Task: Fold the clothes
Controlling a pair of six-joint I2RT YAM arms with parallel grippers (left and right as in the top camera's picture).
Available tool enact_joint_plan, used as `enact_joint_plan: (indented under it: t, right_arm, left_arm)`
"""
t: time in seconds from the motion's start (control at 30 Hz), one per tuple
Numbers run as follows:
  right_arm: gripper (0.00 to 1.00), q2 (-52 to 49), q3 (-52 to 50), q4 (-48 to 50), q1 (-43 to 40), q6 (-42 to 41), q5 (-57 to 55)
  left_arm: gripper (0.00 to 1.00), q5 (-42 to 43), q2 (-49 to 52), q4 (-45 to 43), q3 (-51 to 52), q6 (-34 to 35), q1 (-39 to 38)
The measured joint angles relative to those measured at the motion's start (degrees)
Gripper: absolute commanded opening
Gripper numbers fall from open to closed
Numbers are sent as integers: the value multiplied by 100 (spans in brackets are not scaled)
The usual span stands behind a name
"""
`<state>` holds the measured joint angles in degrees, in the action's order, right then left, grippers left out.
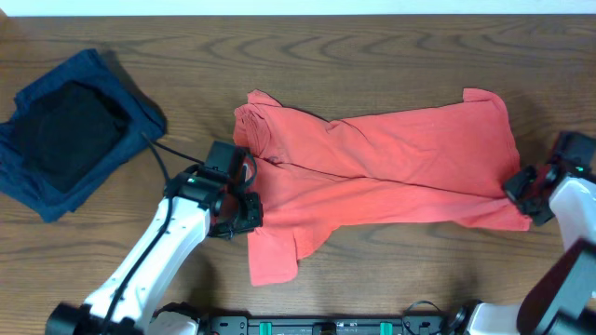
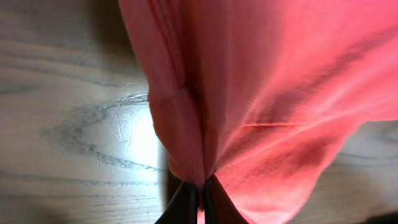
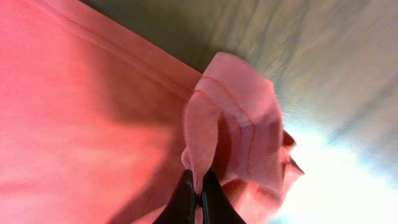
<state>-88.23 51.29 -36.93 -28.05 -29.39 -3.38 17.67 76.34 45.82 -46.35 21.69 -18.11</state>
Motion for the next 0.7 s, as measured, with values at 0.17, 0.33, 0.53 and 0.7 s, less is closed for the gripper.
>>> enact_joint_plan:
  t: [0.17,0.33,0.53,0.7]
  right_arm:
    - [1,841,765,-728,0,214,28]
    - [1,1491,981,-1099,0,378,24]
    - [1,1862,1193,-1716,0,776,37]
    - [1,1965,2133,-2452,0,1126,50]
  left_arm:
    - [6,-2,-643,-55,-446,-216,0]
    - [6,0,-1069,-11,-566,-297,2]
    - [6,-7,-1287,96,-874,-494,236]
    - [6,0,-1515,177,-2249,-531,678]
